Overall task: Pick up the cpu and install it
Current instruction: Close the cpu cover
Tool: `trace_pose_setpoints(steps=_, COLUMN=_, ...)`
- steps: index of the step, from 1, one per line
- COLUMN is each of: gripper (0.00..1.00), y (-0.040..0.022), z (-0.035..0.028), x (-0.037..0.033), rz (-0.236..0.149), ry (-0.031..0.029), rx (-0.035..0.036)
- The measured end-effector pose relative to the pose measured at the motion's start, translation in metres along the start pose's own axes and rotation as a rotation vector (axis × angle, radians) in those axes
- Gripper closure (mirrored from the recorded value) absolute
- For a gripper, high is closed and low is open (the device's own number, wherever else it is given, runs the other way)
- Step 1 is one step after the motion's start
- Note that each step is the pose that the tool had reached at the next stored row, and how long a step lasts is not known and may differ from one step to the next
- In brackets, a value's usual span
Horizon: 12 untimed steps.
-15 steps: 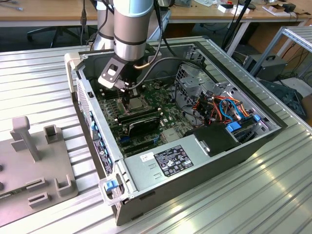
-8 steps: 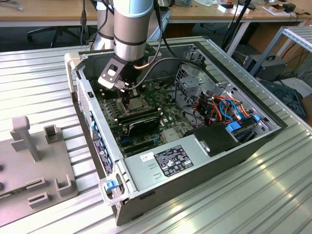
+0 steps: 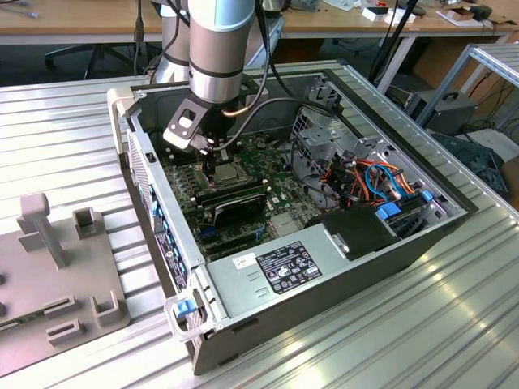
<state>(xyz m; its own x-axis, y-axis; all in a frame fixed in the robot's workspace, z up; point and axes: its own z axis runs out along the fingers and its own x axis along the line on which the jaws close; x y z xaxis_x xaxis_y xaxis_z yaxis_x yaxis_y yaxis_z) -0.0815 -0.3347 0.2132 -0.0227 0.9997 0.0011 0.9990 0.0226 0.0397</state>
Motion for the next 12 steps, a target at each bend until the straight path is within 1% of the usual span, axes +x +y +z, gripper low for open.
trace_pose_setpoints(steps=5, gripper=0.89, y=-0.0002, z=0.0043, x=0.0000, rz=0.000, ry=-0.0001, rx=0.0003)
trace_pose_setpoints(steps=9, gripper=0.89, y=-0.0004, z=0.0048, x=0.0000, rz=0.000, ry=-0.0003, rx=0.0006)
trace_pose_setpoints(steps=12, gripper=0.89, y=-0.0005, z=0.0066, x=-0.0001, rz=0.000, ry=-0.0003, rx=0.0007)
